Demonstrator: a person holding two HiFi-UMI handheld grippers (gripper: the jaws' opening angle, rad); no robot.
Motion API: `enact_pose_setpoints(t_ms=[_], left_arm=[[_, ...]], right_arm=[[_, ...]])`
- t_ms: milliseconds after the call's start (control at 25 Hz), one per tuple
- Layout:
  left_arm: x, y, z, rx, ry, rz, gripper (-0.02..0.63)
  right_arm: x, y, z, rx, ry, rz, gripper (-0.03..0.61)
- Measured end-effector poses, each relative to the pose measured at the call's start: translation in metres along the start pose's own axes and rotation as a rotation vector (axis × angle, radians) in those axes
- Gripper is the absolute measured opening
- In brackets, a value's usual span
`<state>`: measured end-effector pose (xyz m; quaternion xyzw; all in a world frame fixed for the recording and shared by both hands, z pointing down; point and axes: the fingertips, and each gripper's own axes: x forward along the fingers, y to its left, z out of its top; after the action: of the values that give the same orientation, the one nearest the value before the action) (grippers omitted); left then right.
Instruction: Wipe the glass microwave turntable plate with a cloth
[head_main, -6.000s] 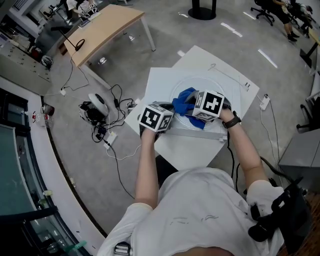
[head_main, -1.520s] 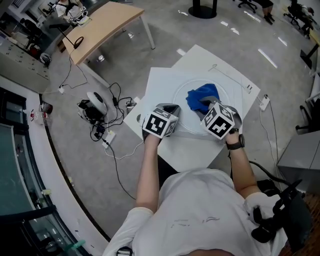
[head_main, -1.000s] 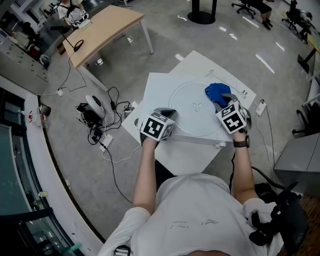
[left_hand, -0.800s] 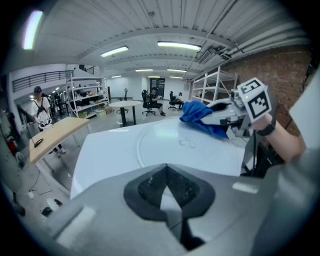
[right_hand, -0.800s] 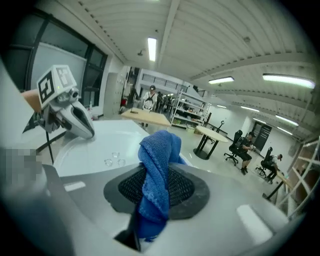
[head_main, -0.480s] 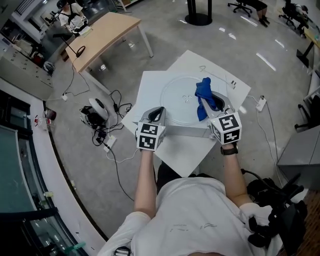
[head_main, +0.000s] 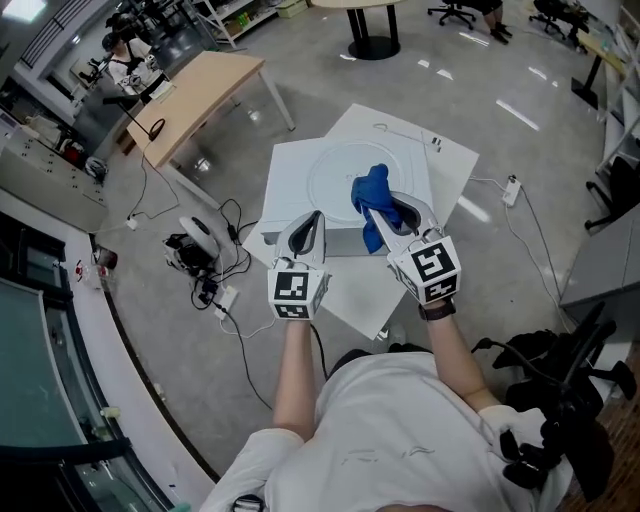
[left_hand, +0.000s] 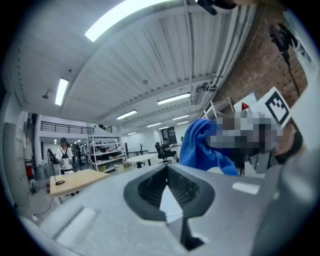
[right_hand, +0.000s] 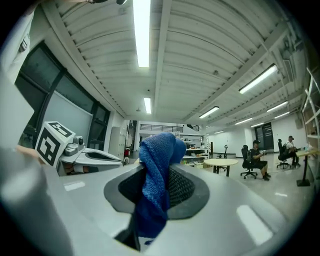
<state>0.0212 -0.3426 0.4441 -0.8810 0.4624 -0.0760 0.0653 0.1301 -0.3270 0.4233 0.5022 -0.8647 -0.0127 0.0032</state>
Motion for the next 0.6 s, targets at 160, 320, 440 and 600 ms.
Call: enact_pose_setpoints(t_ms=[160, 320, 440, 600], left_arm=[[-0.031, -0.030, 0.019, 0.023, -0.060, -0.038, 0.002], [-0.092, -0.056, 0.027, 0.008, -0.097, -0.047, 0.002], [-0.147, -0.067, 0.030, -0.009, -0.119, -0.028, 0.002], [-0.209, -0.073, 0.043, -0.034, -0.163, 0.000, 0.002]], right_arm=[[-0.038, 0.023, 0.014, -0.020, -0.012, -0.050, 0.100], [-0.082, 0.058, 0.020, -0.011, -0.010, -0.104, 0.100], [-0.116, 0.098, 0.022, -0.001, -0.014, -0.123, 0.100], [-0.159, 0.147, 0.031, 0.009, -0.027, -0.150, 0.100]])
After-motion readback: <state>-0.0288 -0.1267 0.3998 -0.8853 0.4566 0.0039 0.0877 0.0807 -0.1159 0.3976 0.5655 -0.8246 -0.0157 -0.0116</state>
